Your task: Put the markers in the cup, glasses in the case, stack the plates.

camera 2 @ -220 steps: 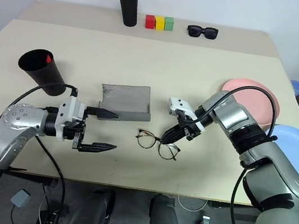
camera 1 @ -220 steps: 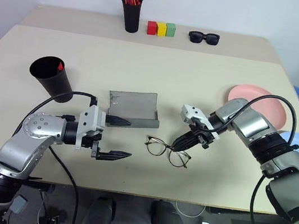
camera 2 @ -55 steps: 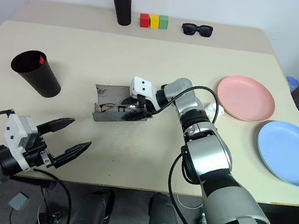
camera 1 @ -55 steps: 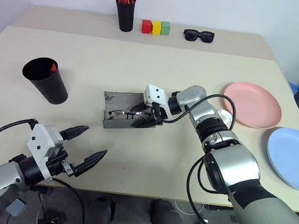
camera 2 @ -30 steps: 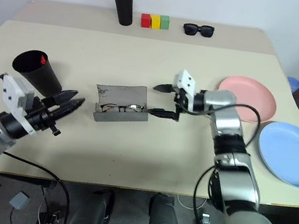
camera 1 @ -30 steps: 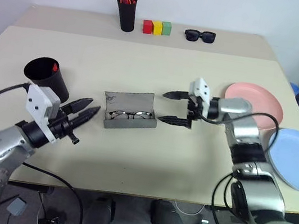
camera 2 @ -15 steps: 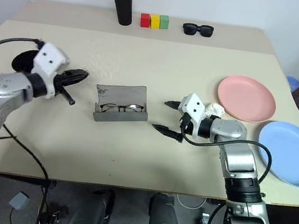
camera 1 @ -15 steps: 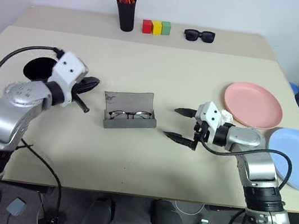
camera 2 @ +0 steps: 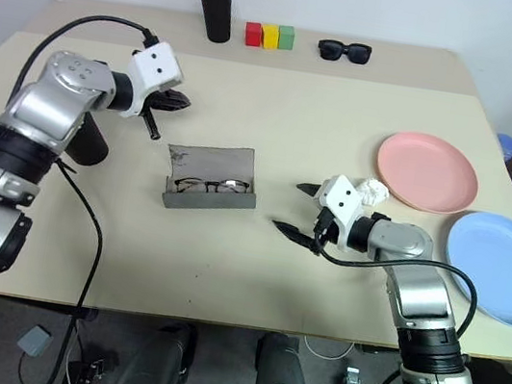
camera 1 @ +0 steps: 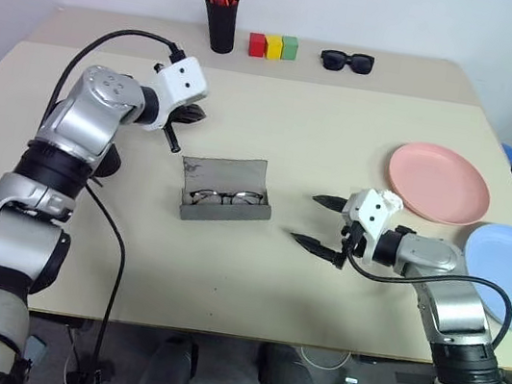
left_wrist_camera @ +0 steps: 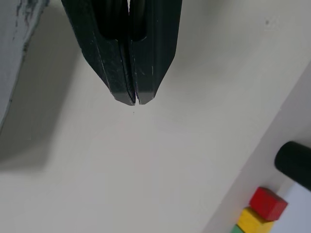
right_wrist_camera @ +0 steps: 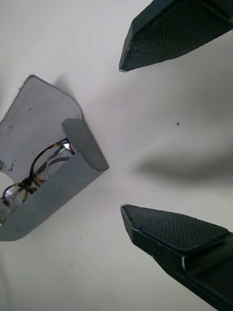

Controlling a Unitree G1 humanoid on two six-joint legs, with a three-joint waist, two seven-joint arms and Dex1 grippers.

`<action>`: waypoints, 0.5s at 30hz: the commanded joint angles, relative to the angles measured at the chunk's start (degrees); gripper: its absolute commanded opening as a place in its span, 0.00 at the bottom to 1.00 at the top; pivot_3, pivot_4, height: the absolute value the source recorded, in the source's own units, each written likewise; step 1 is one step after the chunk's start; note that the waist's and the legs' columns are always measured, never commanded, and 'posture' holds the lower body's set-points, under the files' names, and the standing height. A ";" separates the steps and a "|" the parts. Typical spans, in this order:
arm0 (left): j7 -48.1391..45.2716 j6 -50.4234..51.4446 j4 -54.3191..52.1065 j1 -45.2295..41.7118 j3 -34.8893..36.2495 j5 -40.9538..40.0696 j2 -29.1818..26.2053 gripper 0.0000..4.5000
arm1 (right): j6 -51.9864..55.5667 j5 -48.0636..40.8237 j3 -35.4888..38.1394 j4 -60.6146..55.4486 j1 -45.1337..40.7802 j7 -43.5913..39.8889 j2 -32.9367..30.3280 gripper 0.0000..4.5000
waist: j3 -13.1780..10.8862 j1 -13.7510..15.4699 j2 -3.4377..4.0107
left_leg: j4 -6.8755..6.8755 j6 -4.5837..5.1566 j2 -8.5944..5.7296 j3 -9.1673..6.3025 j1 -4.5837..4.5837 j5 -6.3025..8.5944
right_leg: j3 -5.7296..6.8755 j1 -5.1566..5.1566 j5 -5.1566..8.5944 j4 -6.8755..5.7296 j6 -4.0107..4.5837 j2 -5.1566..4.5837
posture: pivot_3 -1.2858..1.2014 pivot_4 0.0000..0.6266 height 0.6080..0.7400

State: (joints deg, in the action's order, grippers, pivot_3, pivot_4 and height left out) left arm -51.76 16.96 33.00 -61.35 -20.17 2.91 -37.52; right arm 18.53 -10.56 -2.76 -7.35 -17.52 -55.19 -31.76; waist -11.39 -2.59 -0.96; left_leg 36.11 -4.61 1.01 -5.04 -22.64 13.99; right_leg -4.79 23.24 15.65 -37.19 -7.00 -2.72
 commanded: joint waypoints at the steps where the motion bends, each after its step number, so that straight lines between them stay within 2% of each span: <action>1: -1.59 -5.19 5.33 -3.30 -0.82 3.42 1.17 0.00 | 0.02 -1.96 1.60 -3.36 0.90 1.18 -0.56 1.00 | 0.00 0.06 0.00 | 0.00 0.00 0.00 0.00 0.00 0.00 | -0.01 0.00 0.00 0.00 0.00 0.00 | 0.52 0.24 1.00; 10: -5.30 -12.30 17.26 -6.49 -1.34 7.31 7.11 0.00 | 0.60 -4.27 3.65 -4.71 2.88 3.26 -1.69 1.00 | -0.01 0.08 -0.01 | 0.02 0.00 0.00 -0.01 -0.04 0.00 | 0.00 0.00 0.00 0.00 -0.01 0.00 | 0.52 0.24 1.00; 15: -7.37 -15.05 20.03 -7.40 -1.32 8.73 9.15 0.00 | 1.20 -5.02 3.88 -5.40 2.69 4.10 -2.07 1.00 | -0.01 0.02 -0.01 | 0.03 0.00 0.00 -0.01 -0.04 0.00 | 0.00 0.00 0.00 -0.01 -0.01 0.00 | 0.52 0.24 1.00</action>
State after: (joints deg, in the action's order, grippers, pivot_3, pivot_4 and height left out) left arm -58.09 3.41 53.17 -66.46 -21.69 10.90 -28.26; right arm 19.68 -14.42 -0.64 -10.09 -14.42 -51.54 -32.98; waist -11.39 -2.57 -0.97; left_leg 36.13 -4.61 1.01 -5.05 -22.68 13.99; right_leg -4.79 23.24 15.64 -37.20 -7.01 -2.72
